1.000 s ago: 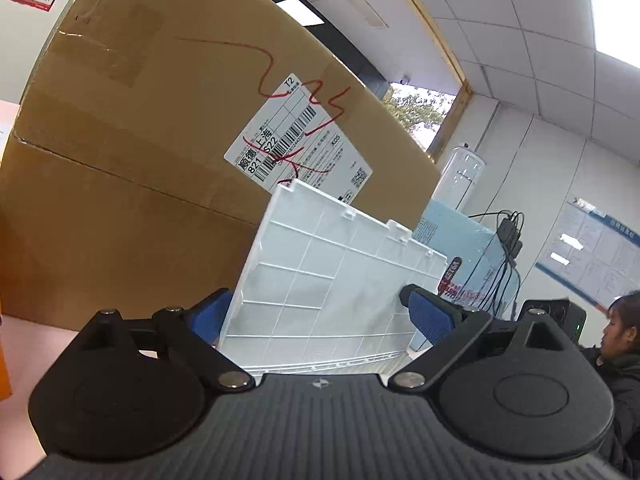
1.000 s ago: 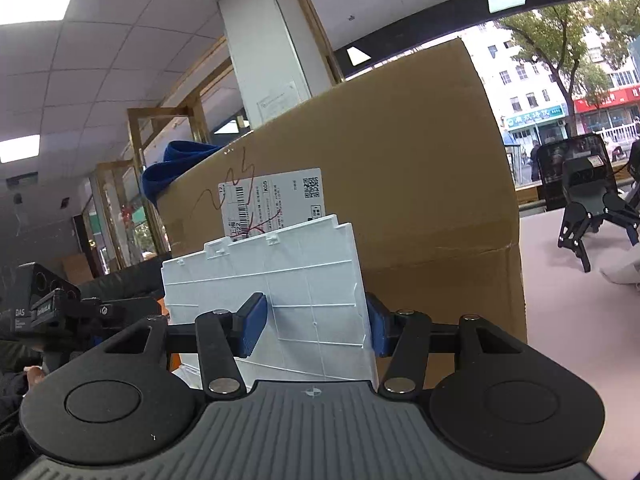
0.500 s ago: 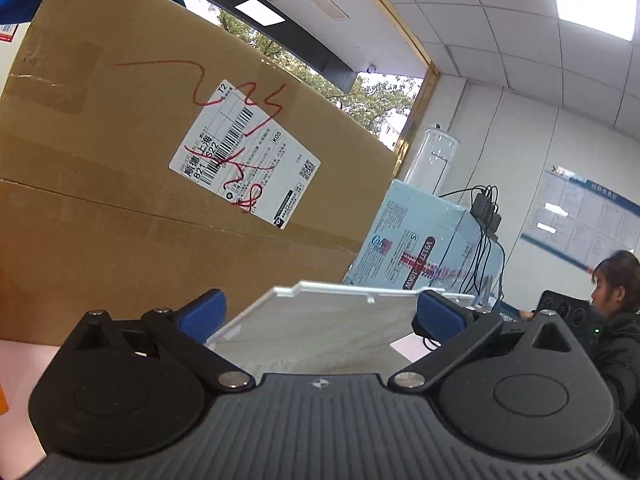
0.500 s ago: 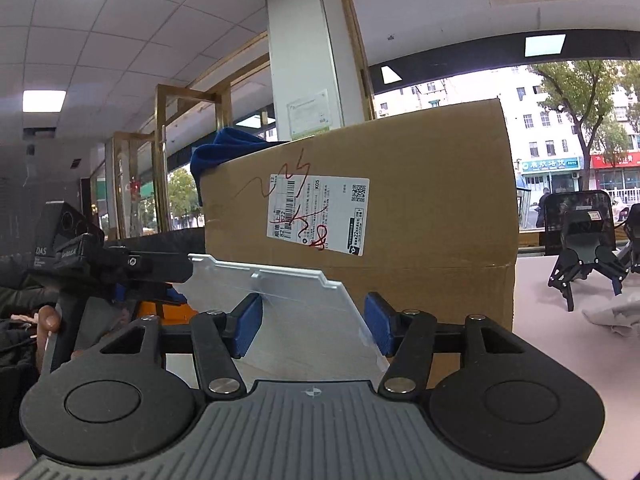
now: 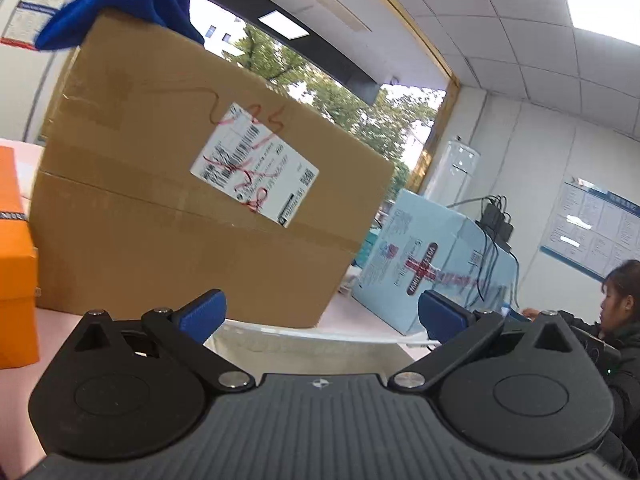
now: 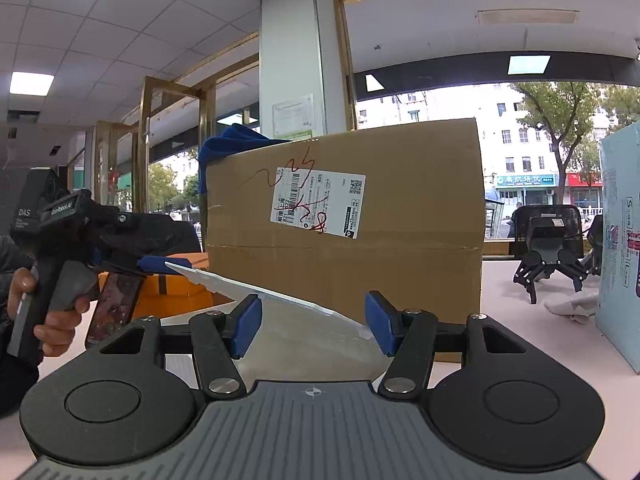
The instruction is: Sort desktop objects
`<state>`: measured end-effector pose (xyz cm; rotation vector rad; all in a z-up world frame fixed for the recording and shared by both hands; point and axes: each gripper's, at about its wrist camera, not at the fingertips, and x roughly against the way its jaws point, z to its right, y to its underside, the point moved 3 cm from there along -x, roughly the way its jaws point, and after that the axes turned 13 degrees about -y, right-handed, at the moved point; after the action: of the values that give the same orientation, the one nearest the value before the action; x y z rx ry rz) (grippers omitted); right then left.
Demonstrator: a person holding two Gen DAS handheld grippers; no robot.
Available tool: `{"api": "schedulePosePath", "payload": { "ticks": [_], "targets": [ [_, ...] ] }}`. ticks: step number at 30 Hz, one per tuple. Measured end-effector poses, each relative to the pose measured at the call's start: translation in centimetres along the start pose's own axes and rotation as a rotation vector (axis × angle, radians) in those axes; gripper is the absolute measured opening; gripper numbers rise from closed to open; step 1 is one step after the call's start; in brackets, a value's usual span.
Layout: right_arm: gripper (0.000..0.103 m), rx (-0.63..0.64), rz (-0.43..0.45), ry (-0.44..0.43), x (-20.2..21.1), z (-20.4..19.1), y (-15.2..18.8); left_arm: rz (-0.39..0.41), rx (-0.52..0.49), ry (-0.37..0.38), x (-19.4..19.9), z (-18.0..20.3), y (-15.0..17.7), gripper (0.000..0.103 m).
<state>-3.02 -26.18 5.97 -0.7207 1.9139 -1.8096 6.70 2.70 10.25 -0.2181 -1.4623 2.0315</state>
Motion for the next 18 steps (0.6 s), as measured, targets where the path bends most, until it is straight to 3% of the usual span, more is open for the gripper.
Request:
{"api": "schedulePosePath", "payload": {
  "ticks": [2, 3, 5, 9, 13, 14, 16, 17, 18],
  "targets": [
    [0.061, 0.011, -0.03, 0.008, -0.1, -0.3, 0.0, 0.019, 0.008, -0.032, 0.8, 0.1, -0.1, 0.103],
    [0.078, 0.017, -0.042, -0.006, -0.1, -0.4, 0.0, 0.023, 0.017, -0.051, 1.0, 0.2, -0.1, 0.103],
    [0.093, 0.002, -0.017, -0.053, 0.6, -0.8, -0.2, 0.027, 0.027, -0.076, 1.2, 0.2, 0.2, 0.103],
    [0.094, -0.048, 0.037, -0.063, 2.6, -1.2, -0.6, 0.01, 0.032, -0.111, 0.8, 0.5, 0.7, 0.103],
    [0.091, -0.205, 0.117, 0.069, 3.0, -0.6, -0.4, -0.048, 0.034, -0.157, -0.4, 0.8, 1.4, 0.103],
    [0.084, -0.286, 0.13, 0.061, 2.7, -0.2, -0.1, -0.067, 0.035, -0.15, -0.7, 1.0, 1.7, 0.103],
    [0.05, -0.403, 0.14, 0.023, 1.9, 0.1, 0.4, -0.086, 0.026, -0.119, -1.0, 1.4, 2.2, 0.102],
    [0.027, -0.411, 0.124, 0.037, 1.5, -0.2, 0.6, -0.08, 0.01, -0.115, -1.0, 1.8, 2.4, 0.099],
    [0.014, -0.386, 0.1, 0.06, 1.0, -0.6, 0.7, -0.07, -0.013, -0.115, -0.9, 2.2, 2.5, 0.094]
  ]
}}
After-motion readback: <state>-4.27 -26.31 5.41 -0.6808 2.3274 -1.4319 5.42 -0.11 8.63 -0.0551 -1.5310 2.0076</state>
